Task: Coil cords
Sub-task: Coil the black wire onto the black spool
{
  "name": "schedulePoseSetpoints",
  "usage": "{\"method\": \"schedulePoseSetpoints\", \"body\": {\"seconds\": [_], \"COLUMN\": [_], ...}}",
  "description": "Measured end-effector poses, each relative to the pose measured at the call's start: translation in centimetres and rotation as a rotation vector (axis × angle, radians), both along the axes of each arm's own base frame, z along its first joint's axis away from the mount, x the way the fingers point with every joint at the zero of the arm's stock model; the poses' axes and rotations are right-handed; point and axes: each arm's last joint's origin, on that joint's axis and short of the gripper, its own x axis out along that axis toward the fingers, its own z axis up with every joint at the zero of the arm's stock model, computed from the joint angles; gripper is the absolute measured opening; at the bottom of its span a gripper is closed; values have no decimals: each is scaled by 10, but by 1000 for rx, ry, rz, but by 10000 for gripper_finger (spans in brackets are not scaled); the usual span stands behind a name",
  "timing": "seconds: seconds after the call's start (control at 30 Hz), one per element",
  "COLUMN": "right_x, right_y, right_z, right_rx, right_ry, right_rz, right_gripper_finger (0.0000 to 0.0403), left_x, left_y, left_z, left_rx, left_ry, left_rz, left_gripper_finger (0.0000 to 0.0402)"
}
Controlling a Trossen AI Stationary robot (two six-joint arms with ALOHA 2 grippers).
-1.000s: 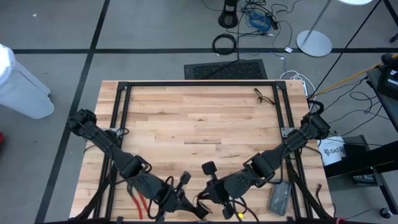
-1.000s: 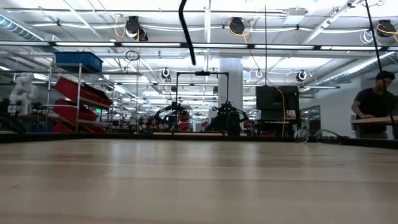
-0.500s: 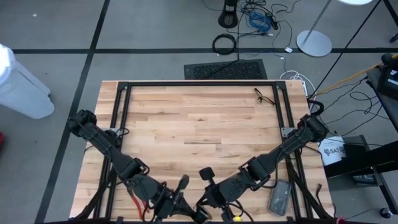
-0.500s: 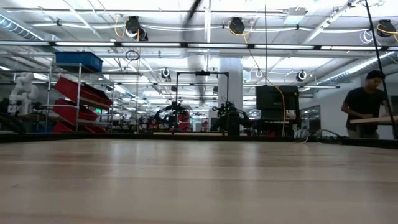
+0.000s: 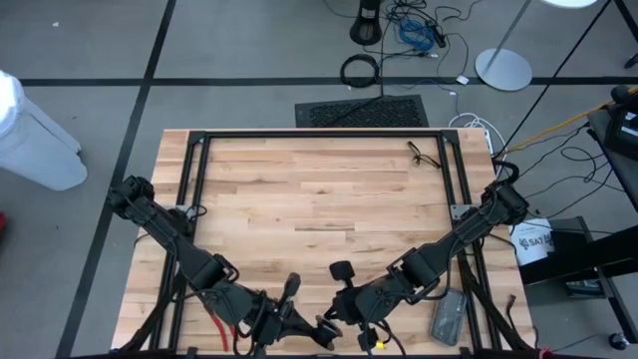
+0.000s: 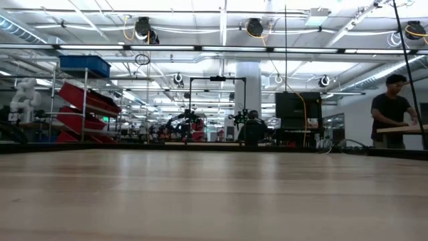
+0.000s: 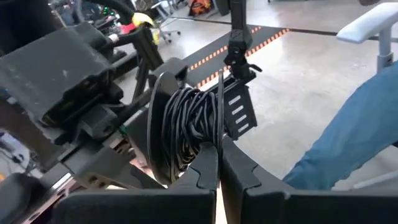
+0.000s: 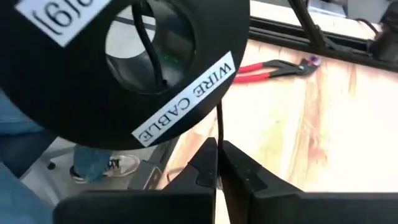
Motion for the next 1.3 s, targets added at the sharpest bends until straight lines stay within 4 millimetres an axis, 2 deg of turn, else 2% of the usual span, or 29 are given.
{"method": "schedulePoseSetpoints", "body": {"seconds": [0.17,0.57,0.67,0.83,1.0,1.13,1.3], "right_x": [-7,-28,-39,-69,-87,-83,-67], "right_y": [1,5,15,44,61,70,77], "right_z": [-4,3,0,-27,-46,-67,-109], "right_rx": [-39,-52,-61,-71,-37,-16,-44], "right_ry": [39,66,82,64,-84,-215,-293], "right_rz": [-58,-169,-223,-311,-425,-460,-500], "right_gripper_finger": [25,130,141,146,146,146,146], "left_x": [-2,-16,-19,-22,-19,-17,-15], "left_y": [-1,-2,-2,-3,1,4,7], "left_z": [4,15,18,16,16,16,17], "left_rx": [-6,-7,-9,-1,-2,3,7], "left_ry": [-18,-42,-54,-35,-40,-50,-54], "left_rz": [20,68,100,143,182,237,272], "left_gripper_finger": [2,2,2,2,2,2,2]}}
